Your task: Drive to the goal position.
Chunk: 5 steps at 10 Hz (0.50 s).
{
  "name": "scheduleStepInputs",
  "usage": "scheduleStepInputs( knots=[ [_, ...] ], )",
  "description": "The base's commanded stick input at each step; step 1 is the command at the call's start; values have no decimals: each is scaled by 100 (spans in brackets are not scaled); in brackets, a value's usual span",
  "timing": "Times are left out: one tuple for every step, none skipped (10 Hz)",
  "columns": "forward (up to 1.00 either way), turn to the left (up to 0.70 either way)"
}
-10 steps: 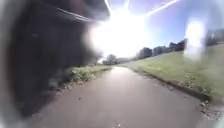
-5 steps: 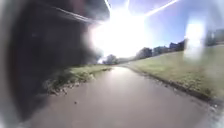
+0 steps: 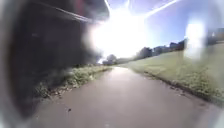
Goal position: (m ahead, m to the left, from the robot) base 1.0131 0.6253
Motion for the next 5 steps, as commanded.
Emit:
scheduleStepInputs(
  knots=[
    [45, 0],
    [45, 0],
    [45, 0],
    [45, 0],
    [45, 0]
  ],
)
